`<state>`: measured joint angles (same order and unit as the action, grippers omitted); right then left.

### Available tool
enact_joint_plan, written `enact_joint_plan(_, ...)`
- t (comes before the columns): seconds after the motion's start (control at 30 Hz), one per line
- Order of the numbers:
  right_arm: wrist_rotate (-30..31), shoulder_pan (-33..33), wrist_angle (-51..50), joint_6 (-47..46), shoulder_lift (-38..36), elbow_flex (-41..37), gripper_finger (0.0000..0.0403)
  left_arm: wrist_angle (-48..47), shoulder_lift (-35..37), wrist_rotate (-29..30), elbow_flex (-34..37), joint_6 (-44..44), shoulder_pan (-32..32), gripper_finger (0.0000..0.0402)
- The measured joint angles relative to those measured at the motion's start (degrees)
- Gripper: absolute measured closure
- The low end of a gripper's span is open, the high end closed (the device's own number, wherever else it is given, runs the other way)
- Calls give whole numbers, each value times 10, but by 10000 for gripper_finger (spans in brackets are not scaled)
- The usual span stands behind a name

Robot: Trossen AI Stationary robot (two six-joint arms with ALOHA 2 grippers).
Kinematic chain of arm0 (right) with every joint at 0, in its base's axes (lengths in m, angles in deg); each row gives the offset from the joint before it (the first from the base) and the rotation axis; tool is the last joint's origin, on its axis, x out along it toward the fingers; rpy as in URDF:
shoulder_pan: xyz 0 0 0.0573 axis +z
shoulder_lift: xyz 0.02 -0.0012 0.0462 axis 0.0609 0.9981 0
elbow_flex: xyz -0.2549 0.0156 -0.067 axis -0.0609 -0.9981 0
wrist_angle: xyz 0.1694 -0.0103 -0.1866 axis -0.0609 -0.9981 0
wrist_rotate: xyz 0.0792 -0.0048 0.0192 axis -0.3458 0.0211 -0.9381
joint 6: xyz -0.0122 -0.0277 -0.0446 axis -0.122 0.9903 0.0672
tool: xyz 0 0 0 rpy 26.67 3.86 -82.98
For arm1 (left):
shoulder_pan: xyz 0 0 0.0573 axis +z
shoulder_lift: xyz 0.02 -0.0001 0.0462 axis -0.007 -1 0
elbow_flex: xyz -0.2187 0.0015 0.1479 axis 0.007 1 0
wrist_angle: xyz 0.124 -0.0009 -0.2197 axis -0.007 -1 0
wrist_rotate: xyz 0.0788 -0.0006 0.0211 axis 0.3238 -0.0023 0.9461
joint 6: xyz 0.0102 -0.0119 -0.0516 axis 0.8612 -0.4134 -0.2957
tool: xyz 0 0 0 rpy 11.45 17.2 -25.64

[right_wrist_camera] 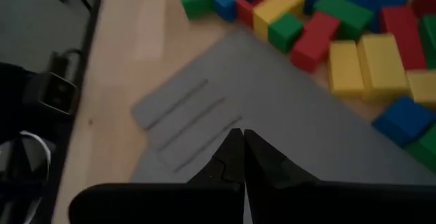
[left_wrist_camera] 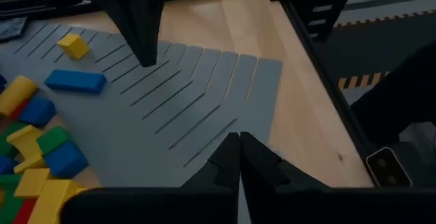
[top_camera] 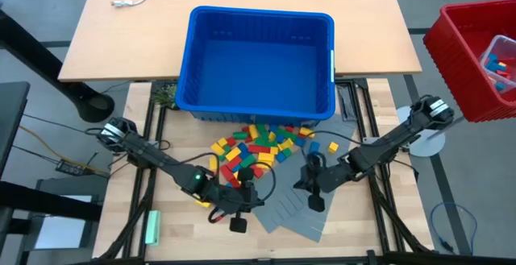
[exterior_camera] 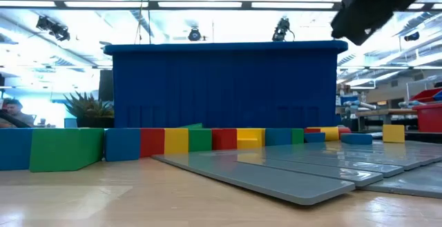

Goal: Sort blocks
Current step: Assemble the blue bin using gray bin divider

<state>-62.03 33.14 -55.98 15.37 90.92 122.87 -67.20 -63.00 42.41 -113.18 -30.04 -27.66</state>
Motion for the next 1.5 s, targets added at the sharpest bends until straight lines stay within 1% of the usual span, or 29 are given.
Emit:
enact_joint_plan(0.1, 5, 2, 0, -10, 20, 0, 403, -2, 0, -1, 0, 10, 9, 331)
enact_joint_plan(0.3, 6, 2, 0, -19, 75, 0, 403, -3, 0, -10, 0, 69, 13, 239)
enact_joint_plan(0.37, 6, 1, 0, -27, 94, 0, 403, -9, -1, -10, 0, 94, 13, 217)
enact_joint_plan(0.47, 6, -2, -1, -37, 119, 0, 403, -16, -13, -9, 0, 119, 13, 200)
enact_joint_plan(0.57, 6, -7, -2, -37, 128, 0, 403, -17, -39, -10, 0, 121, 11, 197)
enact_joint_plan(0.67, 6, -14, -23, -37, 121, 0, 403, -16, -67, -10, 0, 131, 8, 199)
enact_joint_plan(0.83, 27, -25, -103, -48, 74, 0, 403, -14, -97, -10, 0, 153, 0, 204)
enact_joint_plan(1.0, 32, -34, -108, -56, 14, -33, 403, -17, -110, -10, 0, 167, -7, 204)
enact_joint_plan(1.1, 32, -35, -76, -83, -16, -77, 403, -19, -115, -10, 0, 197, -14, 204)
enact_joint_plan(1.2, 27, -34, -12, -122, -32, -129, 403, -23, -119, -11, 0, 221, -18, 204)
enact_joint_plan(1.33, 7, -28, 83, -166, -32, -184, 403, -44, -132, -9, 0, 242, -17, 204)
enact_joint_plan(1.4, 4, -24, 116, -180, -31, -204, 403, -60, -139, 0, 1, 259, -17, 204)
enact_joint_plan(1.5, 4, -21, 160, -195, -23, -230, 403, -58, -148, 5, 0, 281, -18, 204)
